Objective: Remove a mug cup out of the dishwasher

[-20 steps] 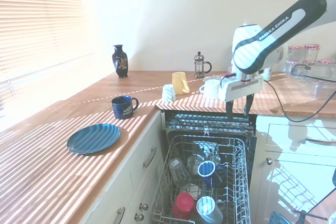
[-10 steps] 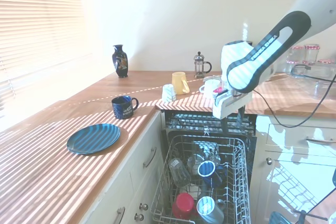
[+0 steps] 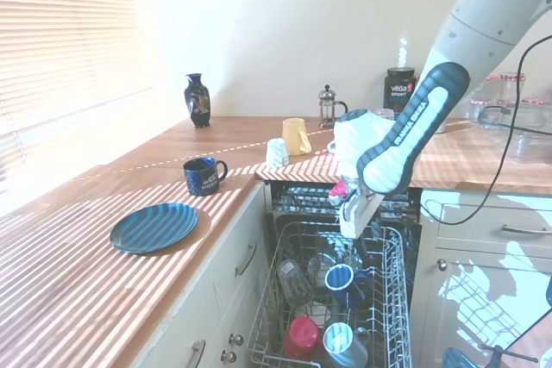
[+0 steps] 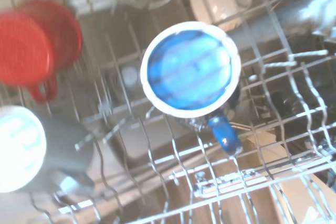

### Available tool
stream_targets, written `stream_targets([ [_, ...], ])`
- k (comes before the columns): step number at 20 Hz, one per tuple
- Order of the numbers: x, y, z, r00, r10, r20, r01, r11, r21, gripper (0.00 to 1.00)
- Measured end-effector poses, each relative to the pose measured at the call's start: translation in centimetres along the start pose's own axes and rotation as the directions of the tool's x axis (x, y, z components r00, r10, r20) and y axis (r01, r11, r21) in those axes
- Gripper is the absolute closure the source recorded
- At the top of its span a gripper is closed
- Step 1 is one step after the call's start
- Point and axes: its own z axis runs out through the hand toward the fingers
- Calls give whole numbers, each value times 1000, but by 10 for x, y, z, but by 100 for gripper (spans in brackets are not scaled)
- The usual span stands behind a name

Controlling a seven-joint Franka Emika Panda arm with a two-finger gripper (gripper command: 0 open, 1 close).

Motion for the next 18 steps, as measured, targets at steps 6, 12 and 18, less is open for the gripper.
stream_targets([
  [6, -2, -21, 30, 982, -187, -29, 185, 979, -83, 0],
  [12, 7, -32, 70, 947, -311, -75, 296, 941, -162, 0],
  [18, 11, -49, 103, 916, -387, -108, 364, 913, -184, 0],
])
